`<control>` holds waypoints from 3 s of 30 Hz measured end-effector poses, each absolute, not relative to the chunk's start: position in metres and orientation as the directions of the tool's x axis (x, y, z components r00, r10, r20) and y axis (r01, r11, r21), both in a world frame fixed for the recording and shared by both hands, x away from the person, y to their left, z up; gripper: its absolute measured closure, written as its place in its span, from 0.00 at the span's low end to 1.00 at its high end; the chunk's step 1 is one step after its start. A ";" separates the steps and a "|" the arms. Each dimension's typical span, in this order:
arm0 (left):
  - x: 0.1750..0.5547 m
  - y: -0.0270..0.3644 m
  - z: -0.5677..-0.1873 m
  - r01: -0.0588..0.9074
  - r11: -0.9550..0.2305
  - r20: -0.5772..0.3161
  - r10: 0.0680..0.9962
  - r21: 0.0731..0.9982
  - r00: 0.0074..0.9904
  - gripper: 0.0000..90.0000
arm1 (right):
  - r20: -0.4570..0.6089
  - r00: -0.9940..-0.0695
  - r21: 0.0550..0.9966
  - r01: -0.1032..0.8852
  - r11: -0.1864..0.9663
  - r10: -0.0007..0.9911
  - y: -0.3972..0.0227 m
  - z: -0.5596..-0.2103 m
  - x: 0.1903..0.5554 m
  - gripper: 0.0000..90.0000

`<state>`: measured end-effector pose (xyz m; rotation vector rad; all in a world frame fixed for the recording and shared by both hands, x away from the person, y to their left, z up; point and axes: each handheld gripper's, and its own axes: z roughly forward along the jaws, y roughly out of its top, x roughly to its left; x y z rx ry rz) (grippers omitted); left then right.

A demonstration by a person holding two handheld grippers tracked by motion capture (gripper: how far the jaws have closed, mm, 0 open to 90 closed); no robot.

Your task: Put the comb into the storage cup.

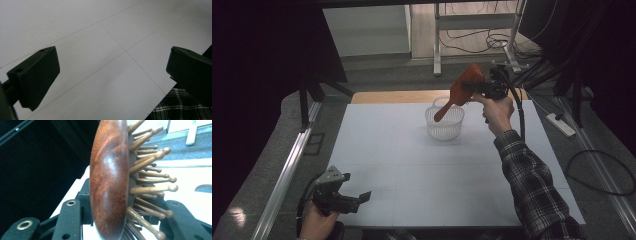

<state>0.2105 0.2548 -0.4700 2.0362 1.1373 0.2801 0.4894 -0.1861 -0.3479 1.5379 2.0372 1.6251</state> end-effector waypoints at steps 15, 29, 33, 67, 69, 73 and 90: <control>0.211 0.254 -0.470 0.637 -0.310 -0.164 0.803 0.706 0.573 0.00 | 0.435 -0.478 0.777 0.628 -0.050 0.763 -0.173 -0.367 0.492 0.59; 0.211 0.253 -0.470 0.639 -0.314 -0.161 0.804 0.702 0.572 0.00 | 0.426 -0.474 0.763 0.645 -0.025 0.771 -0.167 -0.390 0.493 0.59; 0.211 0.254 -0.470 0.640 -0.314 -0.162 0.804 0.701 0.572 0.00 | 0.422 -0.475 0.762 0.647 -0.018 0.772 -0.166 -0.393 0.493 0.59; 0.213 0.251 -0.471 0.643 -0.332 -0.155 0.800 0.690 0.580 0.00 | 0.427 -0.439 0.750 0.660 -0.039 0.791 -0.176 -0.425 0.492 0.49; 0.213 0.251 -0.471 0.643 -0.331 -0.156 0.800 0.691 0.579 0.00 | 0.427 -0.435 0.751 0.658 -0.044 0.792 -0.177 -0.426 0.492 0.48; 0.213 0.251 -0.471 0.643 -0.333 -0.155 0.799 0.689 0.580 0.00 | 0.382 -0.436 0.761 0.648 -0.010 0.815 -0.177 -0.427 0.492 0.43; 0.213 0.251 -0.471 0.645 -0.328 -0.154 0.804 0.691 0.574 0.00 | 0.318 -0.450 0.780 0.624 0.040 0.834 -0.178 -0.427 0.491 0.24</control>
